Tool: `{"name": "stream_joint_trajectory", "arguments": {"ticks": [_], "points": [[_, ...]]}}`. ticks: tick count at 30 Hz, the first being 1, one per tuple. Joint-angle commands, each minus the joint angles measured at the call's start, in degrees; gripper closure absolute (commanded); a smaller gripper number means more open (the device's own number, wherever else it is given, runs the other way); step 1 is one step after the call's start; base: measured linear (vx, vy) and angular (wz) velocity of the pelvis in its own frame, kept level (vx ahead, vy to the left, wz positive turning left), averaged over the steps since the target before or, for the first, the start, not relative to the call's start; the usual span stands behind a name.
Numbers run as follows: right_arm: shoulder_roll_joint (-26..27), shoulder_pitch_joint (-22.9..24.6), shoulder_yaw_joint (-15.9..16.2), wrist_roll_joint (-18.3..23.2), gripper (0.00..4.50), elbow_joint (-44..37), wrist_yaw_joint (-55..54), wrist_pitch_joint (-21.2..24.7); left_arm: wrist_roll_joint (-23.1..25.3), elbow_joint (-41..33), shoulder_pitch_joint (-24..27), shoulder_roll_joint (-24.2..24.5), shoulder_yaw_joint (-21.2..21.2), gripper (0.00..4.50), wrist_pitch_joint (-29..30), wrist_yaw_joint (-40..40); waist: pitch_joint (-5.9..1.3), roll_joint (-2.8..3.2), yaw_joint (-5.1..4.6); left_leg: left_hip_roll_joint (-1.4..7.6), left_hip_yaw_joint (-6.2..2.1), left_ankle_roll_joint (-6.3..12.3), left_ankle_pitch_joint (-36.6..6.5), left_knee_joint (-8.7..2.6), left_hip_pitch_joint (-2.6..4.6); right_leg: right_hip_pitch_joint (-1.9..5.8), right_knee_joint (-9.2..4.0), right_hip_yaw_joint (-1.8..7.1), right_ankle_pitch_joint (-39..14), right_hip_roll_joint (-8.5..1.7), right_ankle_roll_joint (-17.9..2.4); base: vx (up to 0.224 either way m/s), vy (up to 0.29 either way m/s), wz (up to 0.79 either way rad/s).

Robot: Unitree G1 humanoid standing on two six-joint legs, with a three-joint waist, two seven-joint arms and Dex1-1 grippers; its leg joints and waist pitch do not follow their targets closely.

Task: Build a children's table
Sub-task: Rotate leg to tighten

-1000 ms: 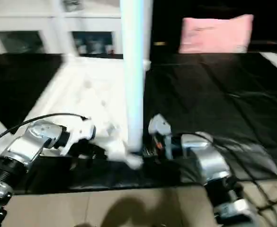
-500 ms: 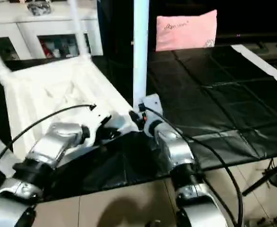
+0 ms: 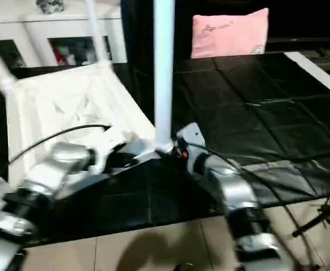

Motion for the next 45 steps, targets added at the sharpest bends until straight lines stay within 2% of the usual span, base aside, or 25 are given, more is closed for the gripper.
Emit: {"name": "stream_joint_trajectory", "arguments": {"ticks": [1,3,5,6,10,11,15,16,17,20,21,24,26,29,41,43,45], "points": [[-1.02,0.1,1.43,1.37,0.47,-1.86,4.77,-0.24,-0.14,-0.29,-0.66,0.82,-1.7,4.5,-2.96,-4.42,-4.06,0.29,0.33,1.02,0.48,5.74,-10.49,-3.58,0.16,4.01,-3.15,2.82,-12.28,-2.69,-12.46,0.0,0.0,0.0],[-2.78,-0.23,2.75,1.46,0.1,-1.95,8.84,-0.68,-0.44,0.55,-0.73,2.55,-2.69,4.5,-5.04,-8.68,-4.01,0.22,1.24,1.19,0.64,5.21,-11.22,-3.63,0.52,3.76,-3.18,2.9,-13.2,-2.76,-12.58,0.0,0.0,0.0],[-3.77,-1.03,3.6,1.73,0.08,-1.38,12.08,-0.72,-0.4,1.46,-1.04,3.71,-3.32,4.5,-7.41,-11.75,-3.96,0.03,1.62,1.24,0.74,4.95,-11.09,-3.68,0.5,3.74,-2.97,2.98,-12.44,-2.71,-13.0,0.0,0.0,0.0],[-3.99,-1.4,3.9,1.75,0.08,-1.06,13.12,-0.86,-0.42,1.8,-1.21,4.01,-3.45,4.5,-7.83,-12.68,-4.01,0.12,1.91,1.29,0.72,4.79,-11.3,-3.71,0.41,3.92,-2.86,2.97,-12.73,-2.81,-12.8,0.0,0.0,0.0],[-4.43,-2.85,5.36,1.54,0.08,0.49,16.83,-2.16,-0.57,2.98,-1.81,5.15,-4.47,4.5,-10.22,-16.99,-3.98,0.05,2.57,1.32,0.79,4.14,-11.53,-3.74,0.51,3.72,-2.85,3.04,-13.87,-2.94,-12.43,0.0,0.0,0.0],[-4.29,-3.37,5.93,1.44,0.08,1.13,17.86,-2.6,-0.58,3.0,-1.89,5.53,-4.98,4.5,-10.95,-18.64,-4.0,-0.14,2.7,1.33,0.81,3.98,-11.32,-3.74,0.52,3.74,-2.8,3.07,-13.8,-2.98,-12.4,0.0,0.0,0.0],[-3.2,-5.27,7.42,1.86,0.08,3.29,21.41,-2.67,-0.64,1.76,-1.69,6.44,-6.87,4.5,-12.08,-23.37,-4.13,0.0,3.4,1.47,0.88,4.0,-10.01,-3.66,0.63,3.59,-2.56,3.17,-12.65,-3.03,-12.81,0.0,0.0,0.0],[-3.06,-5.65,7.76,2.02,0.37,3.71,22.51,-2.38,-0.49,1.35,-1.55,6.59,-7.37,4.5,-12.44,-24.24,-4.19,-0.19,3.54,1.52,0.87,4.03,-9.85,-3.68,0.64,3.64,-2.44,3.16,-12.27,-3.03,-12.95,0.0,0.0,0.0],[-2.98,-5.97,8.06,2.2,0.37,4.06,23.57,-2.05,-0.34,1.06,-1.43,6.68,-7.77,4.5,-12.86,-24.89,-4.22,0.01,3.82,1.6,0.86,4.06,-9.63,-3.69,0.74,3.54,-2.25,3.17,-11.4,-2.99,-13.32,0.0,0.0,0.0],[-2.97,-6.49,8.71,2.53,0.49,4.55,25.52,-1.24,-0.01,0.85,-1.37,6.61,-8.41,4.5,-13.56,-25.61,-4.15,-0.1,4.17,1.63,0.96,3.86,-10.01,-3.75,0.81,3.51,-2.22,3.22,-11.23,-3.0,-13.45,0.0,0.0,0.0],[-2.97,-6.6,8.88,2.7,0.75,4.63,26.27,-0.89,0.03,0.98,-1.43,6.45,-8.46,4.5,-13.67,-25.64,-4.1,-0.23,4.25,1.62,1.02,3.62,-10.29,-3.78,0.84,3.48,-2.26,3.31,-11.8,-2.99,-13.17,0.0,0.0,0.0],[-3.2,-6.92,9.52,3.33,0.91,5.03,29.03,0.41,0.09,1.52,-1.78,5.99,-8.47,4.5,-13.93,-25.7,-3.96,-0.37,4.35,1.57,1.1,3.11,-11.86,-3.88,0.76,3.53,-2.55,3.46,-15.26,-3.1,-12.0,0.0,0.0,0.0],[-3.27,-7.06,9.79,3.31,1.27,5.39,30.0,0.64,0.18,1.79,-1.92,5.94,-8.49,4.5,-14.19,-25.74,-3.87,-0.48,4.29,1.47,1.14,2.76,-12.67,-3.92,0.73,3.52,-2.77,3.58,-17.41,-3.08,-11.17,0.0,0.0,0.0],[-3.37,-7.07,10.24,3.28,1.48,5.58,31.19,0.95,0.28,2.05,-2.02,5.98,-8.6,4.5,-14.46,-25.77,-3.79,-0.52,4.32,1.39,1.18,2.41,-13.31,-3.95,0.9,3.33,-3.04,3.73,-19.78,-3.06,-10.21,0.0,0.0,0.0],[-3.18,-6.11,10.28,3.84,2.33,4.63,32.19,2.25,0.54,2.45,-1.75,6.2,-8.26,4.5,-14.36,-24.66,-3.8,-0.53,4.37,1.33,1.19,2.18,-13.05,-3.88,0.93,3.26,-2.88,3.88,-19.8,-2.91,-10.24,0.0,0.0,0.0],[-3.06,-5.58,9.94,4.05,2.38,4.07,31.53,2.29,0.12,2.3,-1.48,6.11,-7.73,4.5,-13.5,-23.95,-3.73,-0.52,4.36,1.32,1.2,2.07,-13.53,-3.92,0.99,3.22,-2.97,3.89,-20.53,-2.92,-10.08,0.0,0.0,0.0],[-1.87,-3.17,8.17,2.94,2.39,2.09,23.9,1.69,-1.59,1.11,-0.27,5.19,-4.34,4.5,-9.39,-18.48,-3.55,-0.51,4.26,1.31,1.15,1.55,-14.37,-4.04,1.01,3.16,-3.1,3.93,-21.97,-2.92,-9.55,0.0,0.0,0.0]]}}
